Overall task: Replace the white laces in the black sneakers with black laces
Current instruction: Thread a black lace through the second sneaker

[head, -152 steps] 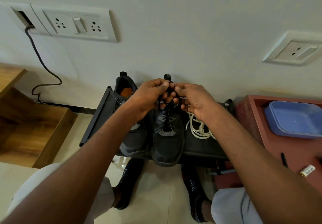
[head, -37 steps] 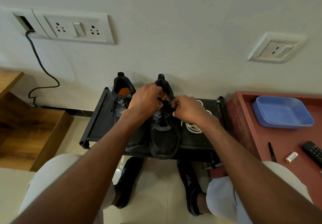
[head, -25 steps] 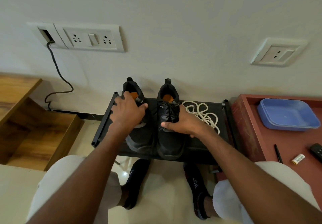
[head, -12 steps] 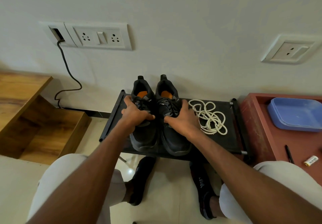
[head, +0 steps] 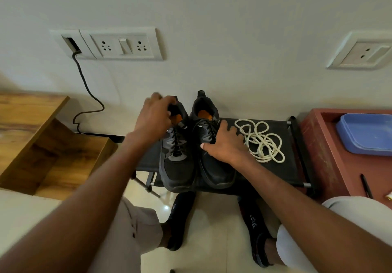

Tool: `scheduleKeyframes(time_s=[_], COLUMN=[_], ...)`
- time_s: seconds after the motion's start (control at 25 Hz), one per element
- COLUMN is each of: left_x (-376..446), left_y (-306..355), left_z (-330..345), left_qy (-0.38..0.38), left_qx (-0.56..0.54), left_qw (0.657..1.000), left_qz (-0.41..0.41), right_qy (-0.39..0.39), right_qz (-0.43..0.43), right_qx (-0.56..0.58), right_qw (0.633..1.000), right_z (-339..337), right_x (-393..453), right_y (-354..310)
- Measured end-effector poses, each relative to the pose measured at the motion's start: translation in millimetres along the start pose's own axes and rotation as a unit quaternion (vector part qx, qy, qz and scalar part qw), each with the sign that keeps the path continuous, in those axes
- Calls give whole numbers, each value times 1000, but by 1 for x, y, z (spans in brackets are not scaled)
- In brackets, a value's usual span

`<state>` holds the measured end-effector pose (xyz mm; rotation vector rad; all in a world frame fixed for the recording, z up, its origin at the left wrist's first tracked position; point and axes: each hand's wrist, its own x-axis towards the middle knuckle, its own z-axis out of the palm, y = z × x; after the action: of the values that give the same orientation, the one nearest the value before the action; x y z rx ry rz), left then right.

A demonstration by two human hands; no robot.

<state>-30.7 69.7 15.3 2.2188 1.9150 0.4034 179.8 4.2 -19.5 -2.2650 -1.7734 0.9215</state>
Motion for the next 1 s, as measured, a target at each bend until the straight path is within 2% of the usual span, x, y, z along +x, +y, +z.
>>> scheduleKeyframes(time_s=[0.04, 0.08, 0.16, 0.28, 0.36, 0.52, 0.64, 0.72, 0.8, 0.88, 0.92, 1.0], left_x=[15, 31, 59, 88, 92, 87, 75, 60, 40, 14, -1, -38], left_y=[0, 2, 8, 11, 14, 18, 10, -2, -10, -10, -7, 3], left_z=[-6, -9, -6, 7, 17, 16, -11, -32, -53, -70, -74, -76], left_qy=[2, -26, -107, -134, -119, -88, -80, -56, -22, -1, 7, 24], left_qx=[44, 109, 264, 399, 429, 393, 345, 348, 361, 342, 315, 247], left_qw=[995, 975, 901, 804, 779, 806, 852, 874, 898, 932, 948, 965], left_qz=[93, 190, 327, 421, 442, 434, 386, 336, 250, 117, 46, -81], right_qy=[19, 40, 56, 40, 44, 43, 61, 99, 149, 167, 146, 30], right_qz=[-20, -44, -84, -94, -97, -98, -100, -103, -102, -87, -74, -36], right_qx=[-38, -67, -94, -97, -104, -101, -113, -103, -38, 51, 98, 227], right_qw=[999, 996, 990, 990, 989, 989, 987, 984, 983, 981, 982, 973], right_z=[-4, -6, -6, 3, 7, 3, -6, -15, -24, -32, -32, -25], right_x=[-2, -6, -12, -13, -11, -3, -2, -10, -23, -43, -53, -81], right_y=[-4, -8, -14, -13, -11, -9, -6, -6, -7, -6, -6, -11])
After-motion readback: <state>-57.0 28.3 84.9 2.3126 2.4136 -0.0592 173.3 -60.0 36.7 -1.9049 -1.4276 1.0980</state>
